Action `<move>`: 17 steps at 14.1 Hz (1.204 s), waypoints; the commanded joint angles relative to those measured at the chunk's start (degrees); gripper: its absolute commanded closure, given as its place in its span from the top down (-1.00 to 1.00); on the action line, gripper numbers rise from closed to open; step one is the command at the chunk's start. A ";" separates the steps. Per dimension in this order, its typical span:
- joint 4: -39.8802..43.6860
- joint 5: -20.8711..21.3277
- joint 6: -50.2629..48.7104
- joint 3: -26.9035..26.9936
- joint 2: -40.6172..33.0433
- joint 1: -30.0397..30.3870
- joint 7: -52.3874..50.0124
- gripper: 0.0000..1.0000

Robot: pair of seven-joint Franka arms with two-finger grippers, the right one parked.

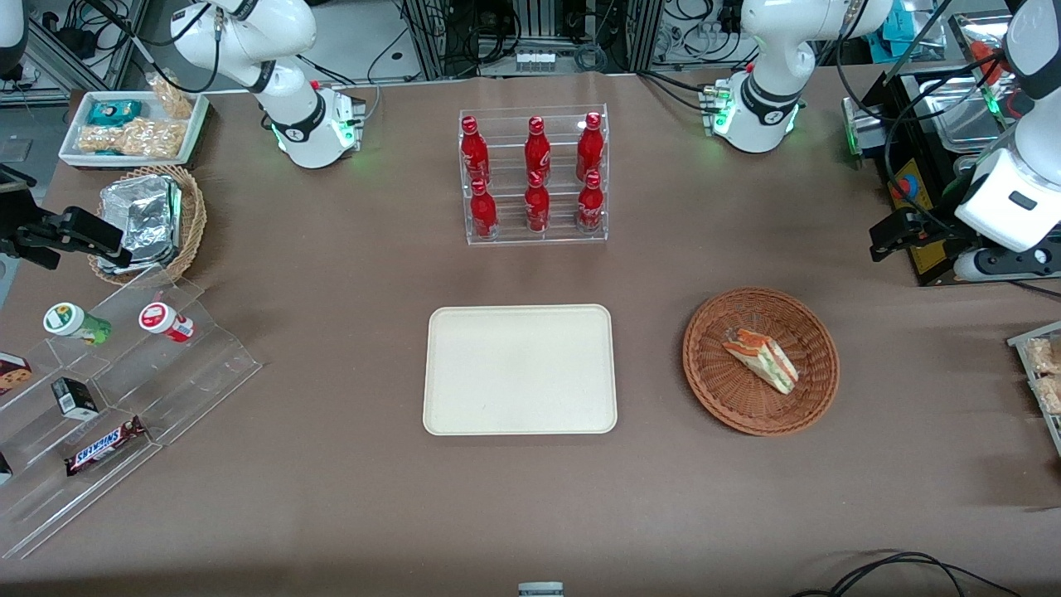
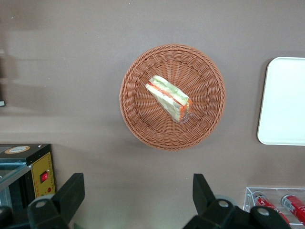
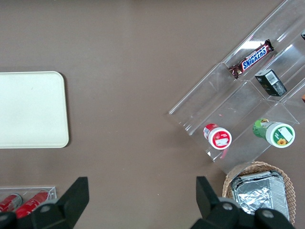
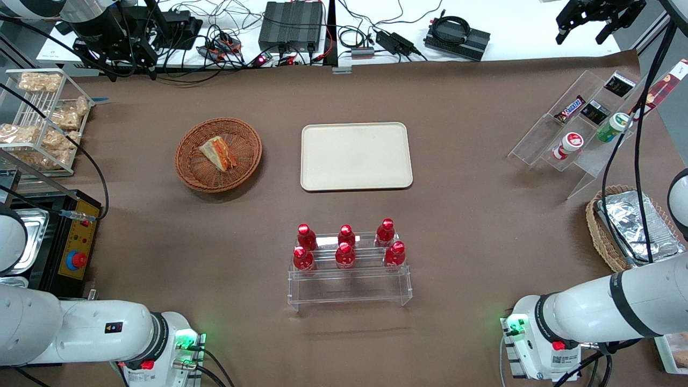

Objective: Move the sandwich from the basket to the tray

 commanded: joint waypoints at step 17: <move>-6.12 0.17 3.80 -0.02 6.62 -0.30 -1.19 1.00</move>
